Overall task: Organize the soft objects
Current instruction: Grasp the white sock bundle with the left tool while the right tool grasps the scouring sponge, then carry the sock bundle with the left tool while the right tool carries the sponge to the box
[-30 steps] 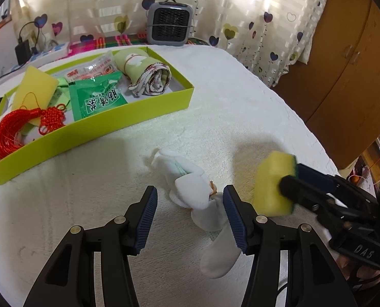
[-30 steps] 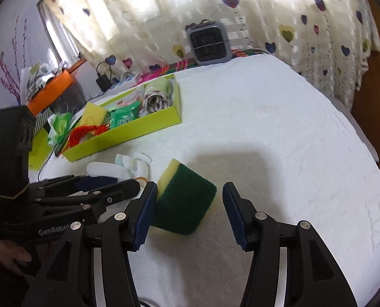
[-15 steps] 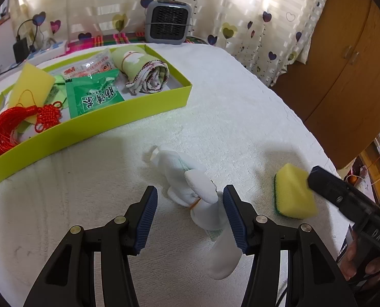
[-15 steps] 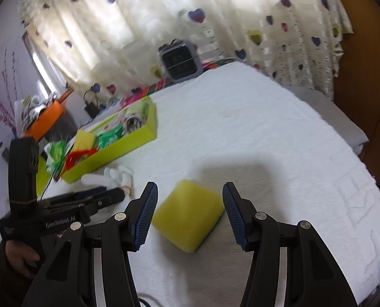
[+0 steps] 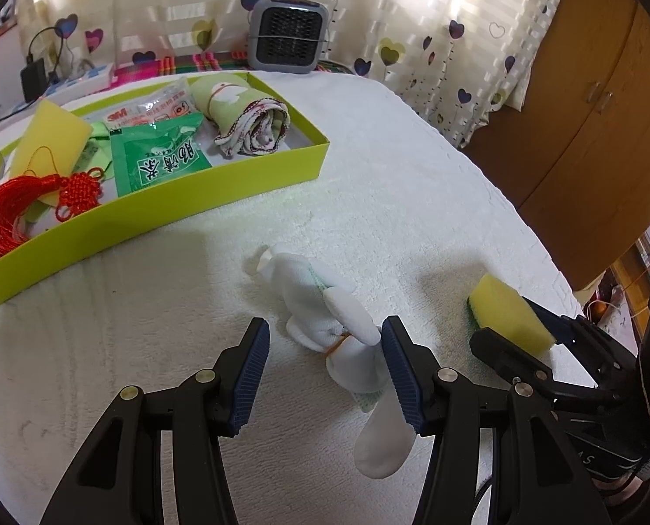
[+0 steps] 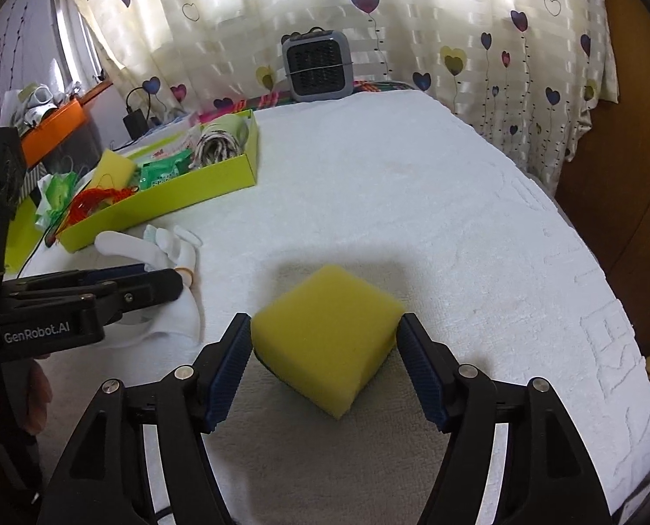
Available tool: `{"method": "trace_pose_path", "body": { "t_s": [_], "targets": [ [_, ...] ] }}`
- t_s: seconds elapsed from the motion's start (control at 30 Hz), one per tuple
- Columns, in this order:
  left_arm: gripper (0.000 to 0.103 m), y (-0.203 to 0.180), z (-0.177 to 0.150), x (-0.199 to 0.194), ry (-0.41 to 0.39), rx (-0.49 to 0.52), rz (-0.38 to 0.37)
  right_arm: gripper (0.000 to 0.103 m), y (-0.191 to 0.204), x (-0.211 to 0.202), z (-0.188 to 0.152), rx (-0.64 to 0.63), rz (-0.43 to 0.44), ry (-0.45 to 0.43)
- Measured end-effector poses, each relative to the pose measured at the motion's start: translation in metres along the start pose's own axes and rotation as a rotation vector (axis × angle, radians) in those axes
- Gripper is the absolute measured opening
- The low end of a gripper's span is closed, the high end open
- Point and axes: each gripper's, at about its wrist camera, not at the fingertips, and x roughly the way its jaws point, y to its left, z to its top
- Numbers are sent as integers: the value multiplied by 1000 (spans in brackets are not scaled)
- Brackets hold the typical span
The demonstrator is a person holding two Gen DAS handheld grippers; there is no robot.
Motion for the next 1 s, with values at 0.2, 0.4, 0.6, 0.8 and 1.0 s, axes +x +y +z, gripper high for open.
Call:
{"method": "trace_pose_path", "body": {
  "t_s": [0.2, 0.4, 0.6, 0.8, 1.0],
  "targets": [
    [53, -1, -1, -1, -1, -5, -3, 68, 0, -1, -1, 8, 6, -2],
    [53, -2, -1, -1, -4, -5, -2, 58, 3, -6, 0, -3, 6, -33],
    [49, -1, -1, -2, -12, -5, -8, 52, 1, -10, 0, 9, 23, -53],
    [33, -6, -1, -5, -30, 27, -16, 52, -3, -12, 5, 45, 64, -62],
    [22, -1, -1, -11, -52, 15, -15, 52, -1, -12, 6, 47, 69, -59]
  ]
}}
